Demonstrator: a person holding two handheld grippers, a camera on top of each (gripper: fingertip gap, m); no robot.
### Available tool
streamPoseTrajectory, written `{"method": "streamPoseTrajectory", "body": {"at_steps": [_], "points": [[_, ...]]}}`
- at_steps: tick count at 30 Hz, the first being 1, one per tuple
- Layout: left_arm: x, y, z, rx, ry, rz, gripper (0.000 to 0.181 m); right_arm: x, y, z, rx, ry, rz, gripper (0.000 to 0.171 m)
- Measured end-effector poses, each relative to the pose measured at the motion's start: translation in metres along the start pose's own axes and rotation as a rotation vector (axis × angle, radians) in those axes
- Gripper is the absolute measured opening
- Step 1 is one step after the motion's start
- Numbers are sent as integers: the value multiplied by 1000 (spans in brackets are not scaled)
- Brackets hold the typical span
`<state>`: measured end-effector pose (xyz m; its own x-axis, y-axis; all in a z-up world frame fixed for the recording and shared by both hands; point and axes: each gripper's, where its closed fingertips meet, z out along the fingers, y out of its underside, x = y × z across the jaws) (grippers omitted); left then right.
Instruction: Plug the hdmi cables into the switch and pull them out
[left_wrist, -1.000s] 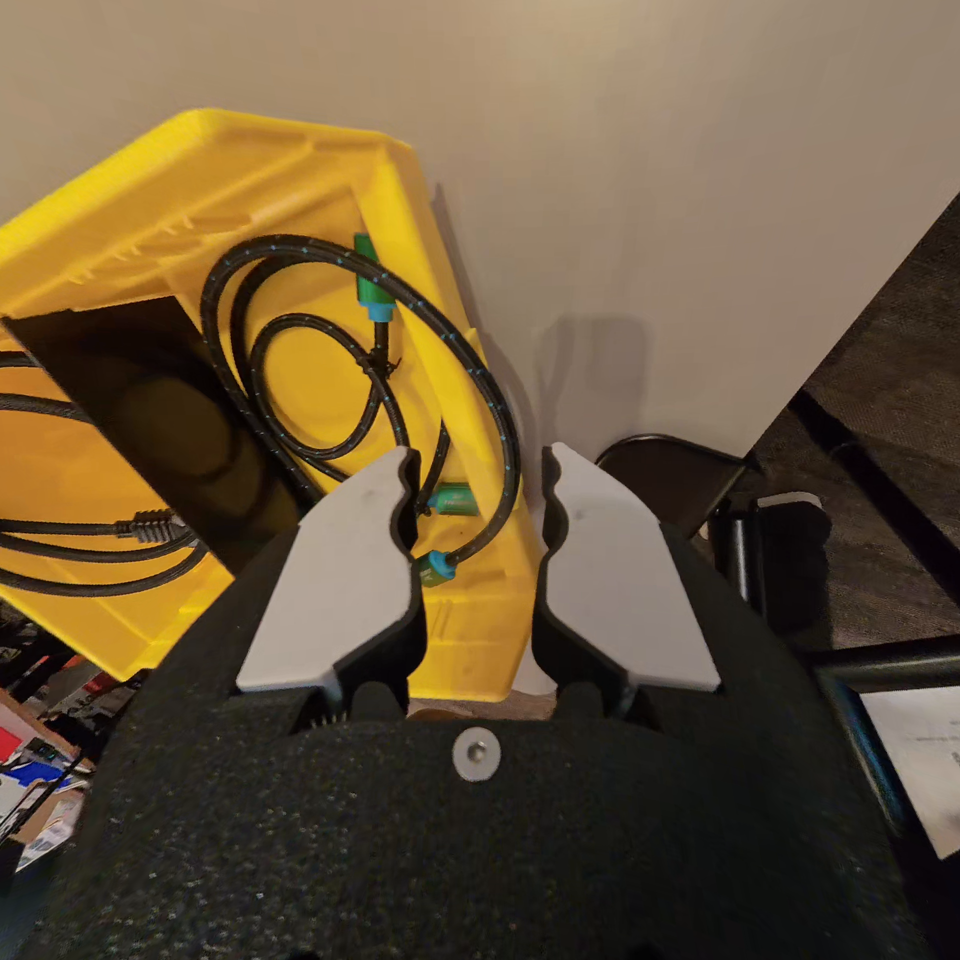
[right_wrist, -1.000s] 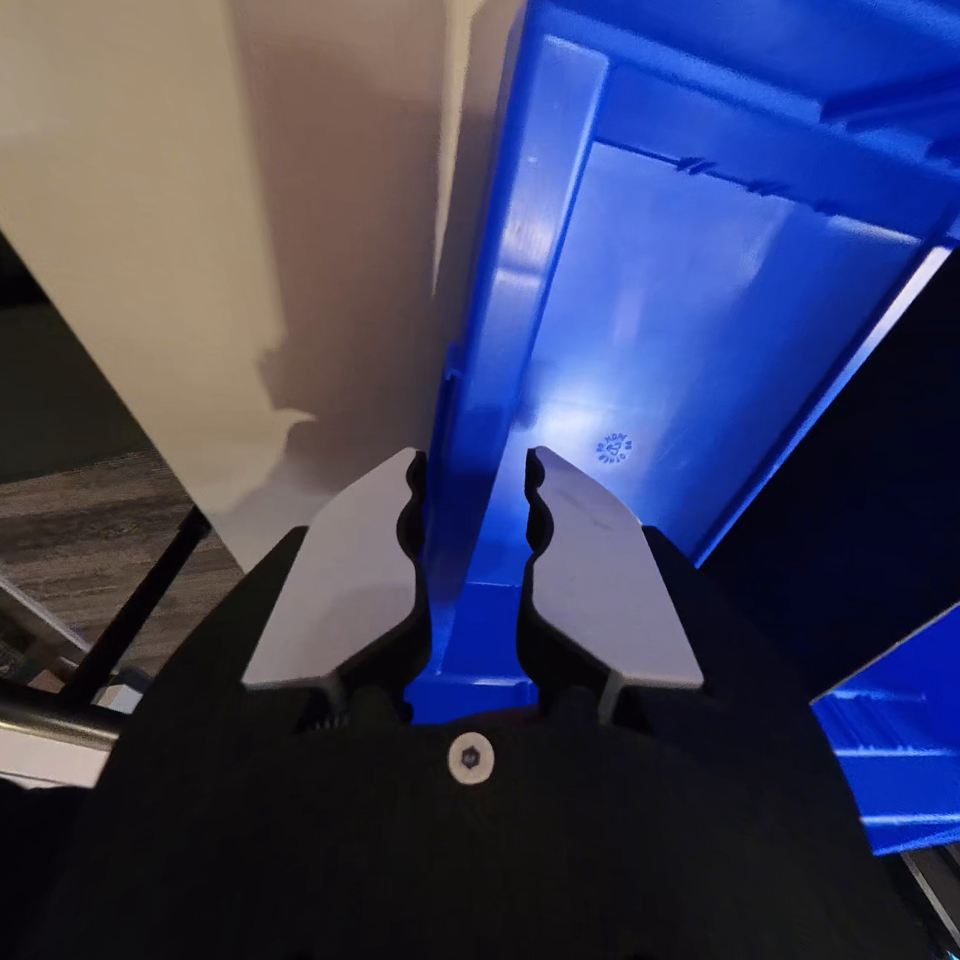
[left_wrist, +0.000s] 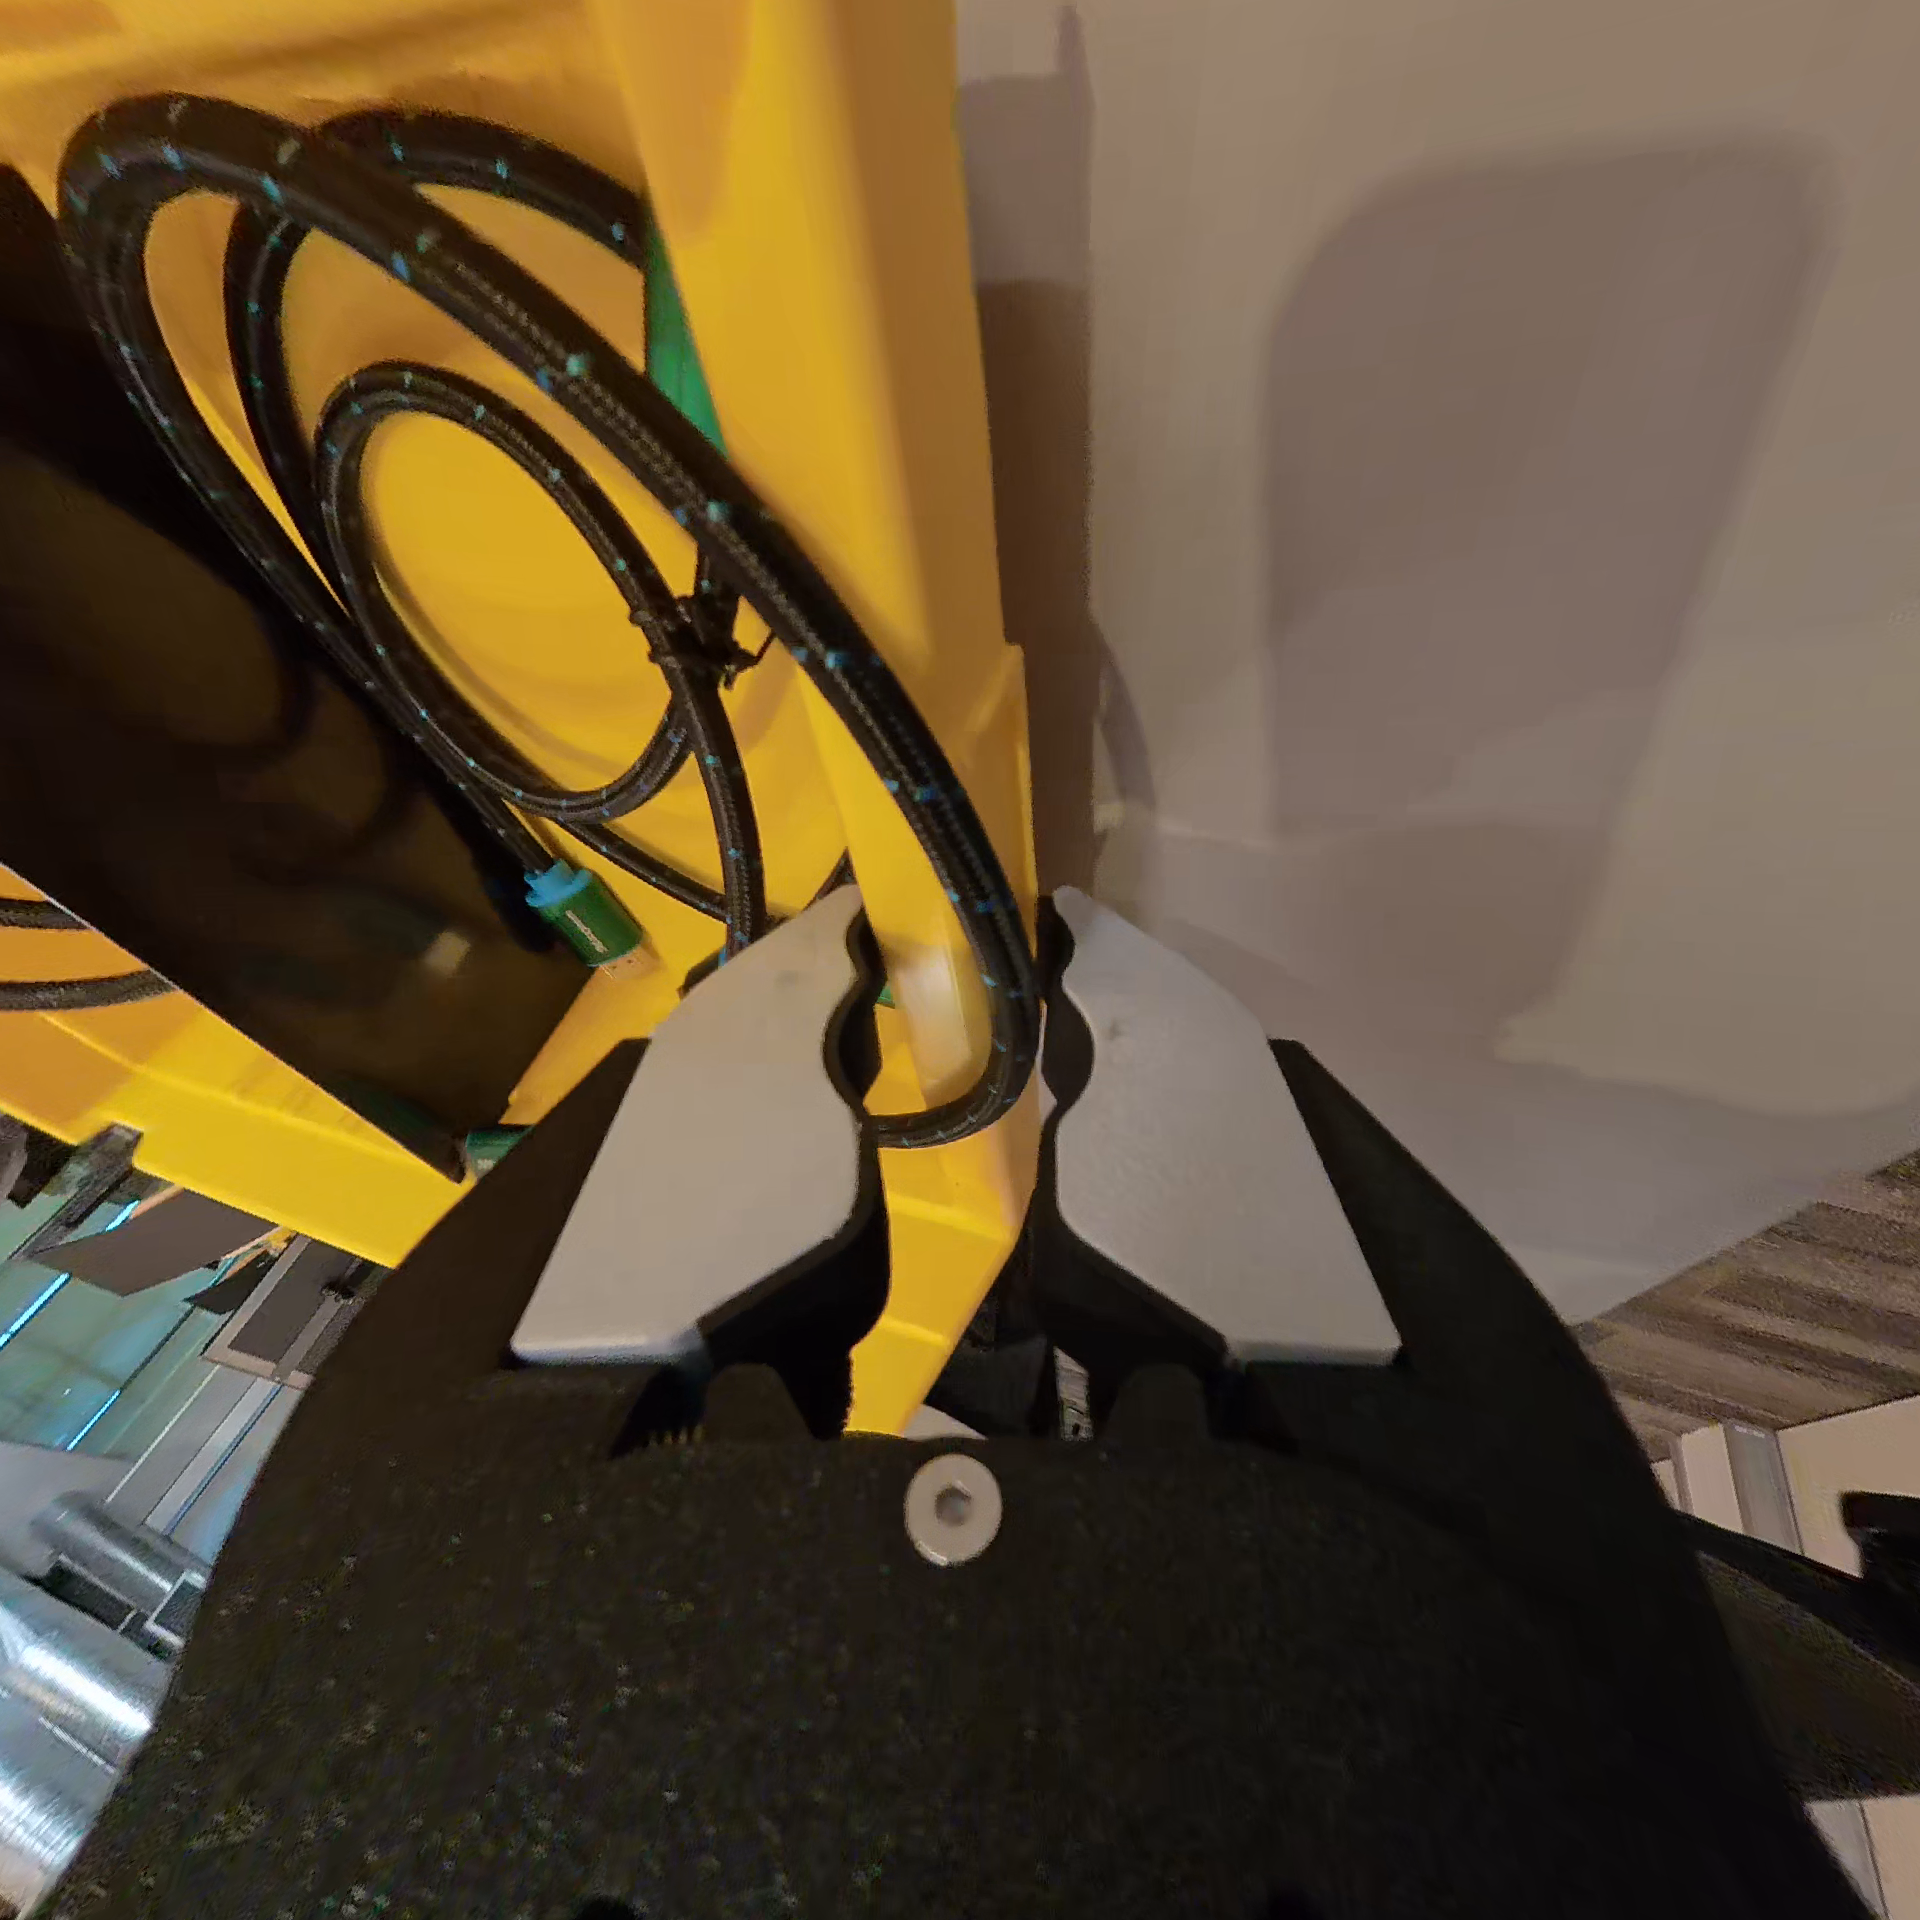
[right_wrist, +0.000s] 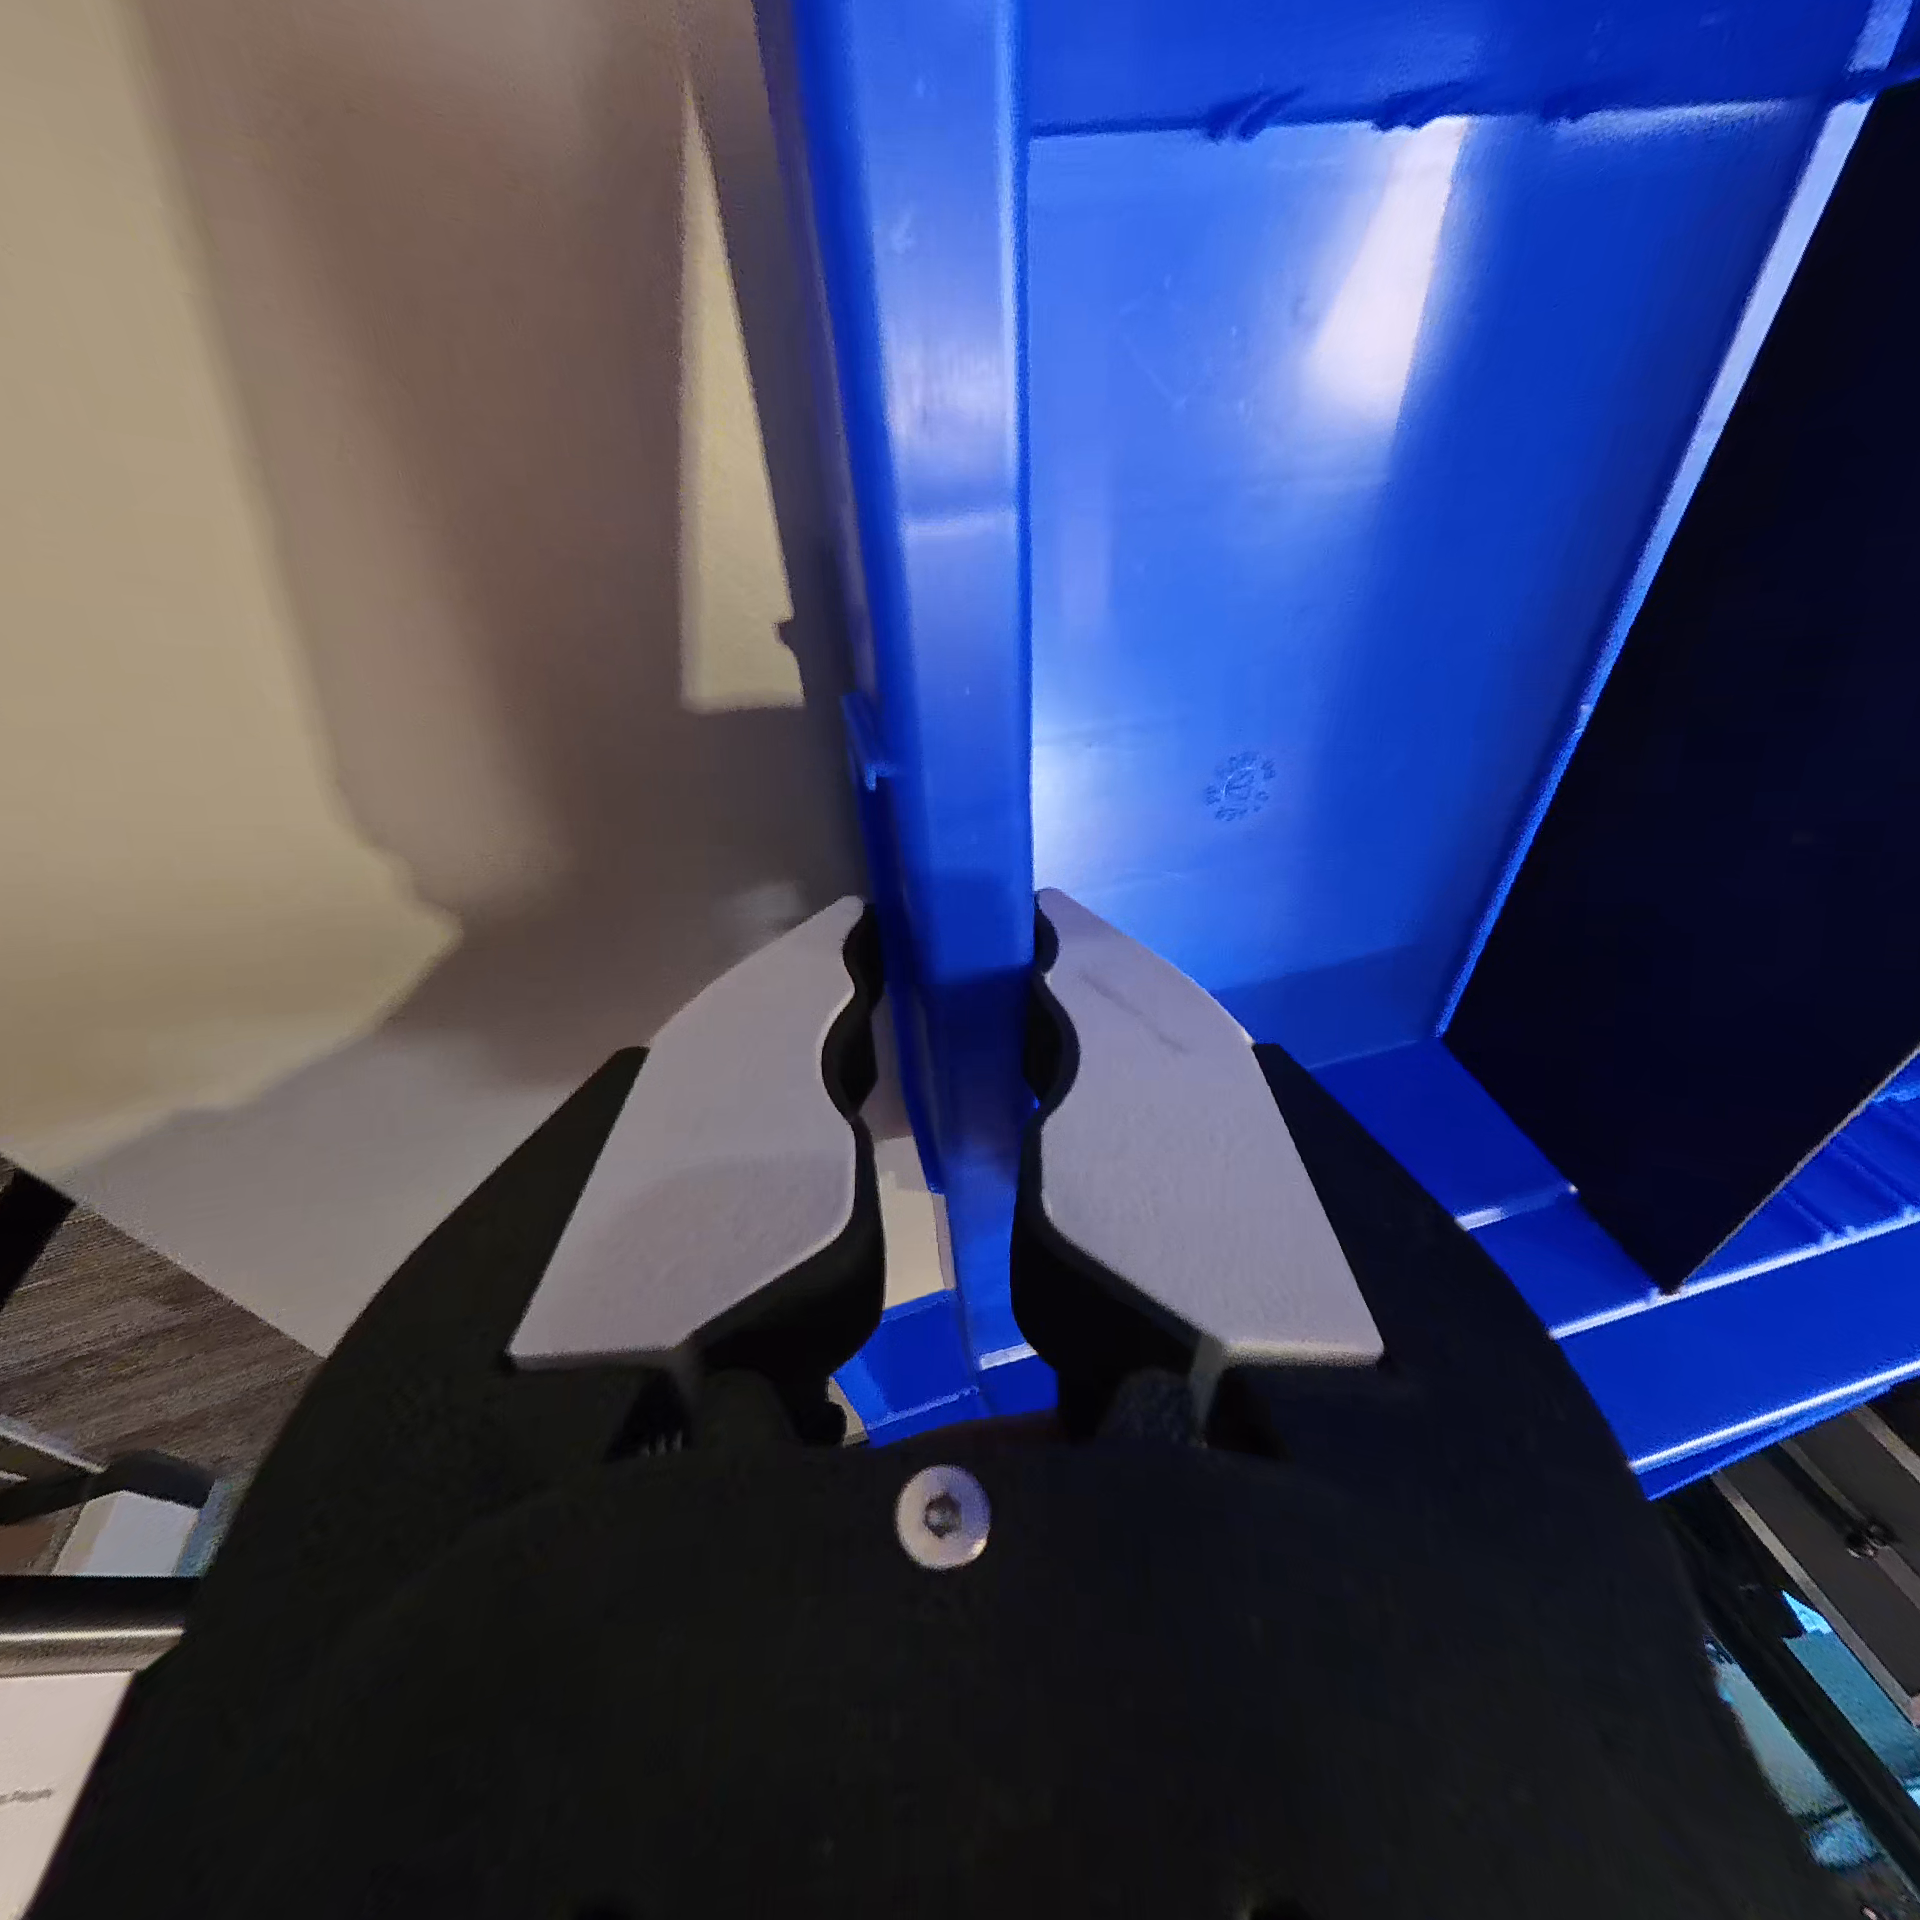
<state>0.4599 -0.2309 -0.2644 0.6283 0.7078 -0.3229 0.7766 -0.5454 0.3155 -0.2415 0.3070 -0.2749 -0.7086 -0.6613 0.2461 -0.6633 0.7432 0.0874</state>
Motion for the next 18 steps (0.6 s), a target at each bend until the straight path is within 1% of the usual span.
{"method": "streamPoseTrajectory", "body": {"at_steps": [8, 13, 18], "points": [[-8, 10, 7, 12, -16, -35, 27, 11, 10, 4, 8, 28, 16, 27], [-10, 11, 9, -5, -48, -50, 28, 29, 13, 7, -4, 119, -111, 27], [-11, 11, 9, 19, -103, -61, 29, 29, 14, 7, 3, 122, -183, 27]]}}
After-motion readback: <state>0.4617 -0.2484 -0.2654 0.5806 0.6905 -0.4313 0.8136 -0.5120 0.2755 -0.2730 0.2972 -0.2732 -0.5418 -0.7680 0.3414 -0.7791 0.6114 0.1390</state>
